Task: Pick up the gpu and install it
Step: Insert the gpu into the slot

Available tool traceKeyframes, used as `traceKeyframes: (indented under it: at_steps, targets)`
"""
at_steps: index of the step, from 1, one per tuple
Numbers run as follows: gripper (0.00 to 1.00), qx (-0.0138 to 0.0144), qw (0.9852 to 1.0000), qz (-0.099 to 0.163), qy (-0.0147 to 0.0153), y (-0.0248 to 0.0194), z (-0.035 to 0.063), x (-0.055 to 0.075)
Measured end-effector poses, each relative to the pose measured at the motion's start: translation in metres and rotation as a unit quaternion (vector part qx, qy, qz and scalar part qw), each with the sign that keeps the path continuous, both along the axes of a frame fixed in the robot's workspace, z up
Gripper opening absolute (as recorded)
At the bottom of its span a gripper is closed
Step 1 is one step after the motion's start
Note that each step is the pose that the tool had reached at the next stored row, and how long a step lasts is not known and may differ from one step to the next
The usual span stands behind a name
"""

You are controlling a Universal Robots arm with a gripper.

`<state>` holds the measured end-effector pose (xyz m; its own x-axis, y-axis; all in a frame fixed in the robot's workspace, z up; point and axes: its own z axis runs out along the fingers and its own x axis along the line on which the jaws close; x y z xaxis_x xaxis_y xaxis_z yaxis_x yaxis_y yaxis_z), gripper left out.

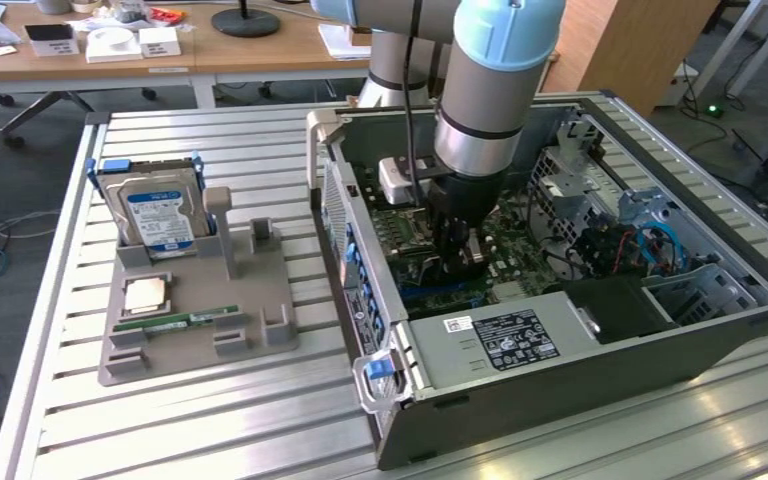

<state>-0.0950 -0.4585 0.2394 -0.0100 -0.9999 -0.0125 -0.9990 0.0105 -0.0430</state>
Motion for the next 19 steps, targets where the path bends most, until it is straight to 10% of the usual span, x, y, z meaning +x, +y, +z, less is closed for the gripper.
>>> traceKeyframes:
  at_steps: [19]
  targets:
    - [0.26, 0.0000, 1.0000, 0.006, 0.0000, 0.0000, -0.0016, -0.0005]
